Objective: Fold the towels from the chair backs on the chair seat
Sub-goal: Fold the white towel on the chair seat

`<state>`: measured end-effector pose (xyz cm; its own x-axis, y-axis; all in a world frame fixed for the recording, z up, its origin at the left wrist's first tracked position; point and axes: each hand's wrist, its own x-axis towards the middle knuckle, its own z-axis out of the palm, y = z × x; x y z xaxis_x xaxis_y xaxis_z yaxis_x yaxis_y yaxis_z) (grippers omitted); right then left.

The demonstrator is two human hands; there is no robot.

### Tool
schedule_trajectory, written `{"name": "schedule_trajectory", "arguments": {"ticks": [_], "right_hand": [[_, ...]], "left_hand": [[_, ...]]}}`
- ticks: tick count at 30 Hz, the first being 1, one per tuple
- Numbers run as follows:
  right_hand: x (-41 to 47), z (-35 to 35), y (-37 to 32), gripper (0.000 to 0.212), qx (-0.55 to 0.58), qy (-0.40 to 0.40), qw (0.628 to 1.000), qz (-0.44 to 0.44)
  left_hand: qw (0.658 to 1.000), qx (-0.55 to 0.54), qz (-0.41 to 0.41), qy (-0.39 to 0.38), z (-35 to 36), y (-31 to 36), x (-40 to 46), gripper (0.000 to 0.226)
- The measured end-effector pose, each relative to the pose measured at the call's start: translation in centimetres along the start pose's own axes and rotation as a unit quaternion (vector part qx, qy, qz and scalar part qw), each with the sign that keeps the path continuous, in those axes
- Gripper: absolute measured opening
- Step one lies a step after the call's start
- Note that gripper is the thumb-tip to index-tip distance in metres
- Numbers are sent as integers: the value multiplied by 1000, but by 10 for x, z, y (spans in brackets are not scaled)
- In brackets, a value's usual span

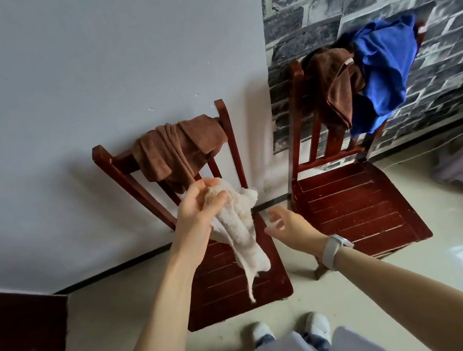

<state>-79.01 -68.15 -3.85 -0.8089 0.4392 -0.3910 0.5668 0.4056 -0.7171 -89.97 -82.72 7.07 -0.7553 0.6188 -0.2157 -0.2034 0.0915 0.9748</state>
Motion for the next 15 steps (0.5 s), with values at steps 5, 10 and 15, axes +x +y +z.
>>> {"name": "schedule_trajectory", "arguments": {"ticks": [5,10,15], "right_hand": [[20,35,-19,92,171,-20,985,28],[31,37,-42,44,113,8,993,-44],[29,25,-38,19,88,-37,995,-43]], "left_hand": [[991,99,84,19,-23,15,-16,24],[953,264,132,73,-50,14,-29,28],[878,426,130,178,-80,-10,-31,23]]}}
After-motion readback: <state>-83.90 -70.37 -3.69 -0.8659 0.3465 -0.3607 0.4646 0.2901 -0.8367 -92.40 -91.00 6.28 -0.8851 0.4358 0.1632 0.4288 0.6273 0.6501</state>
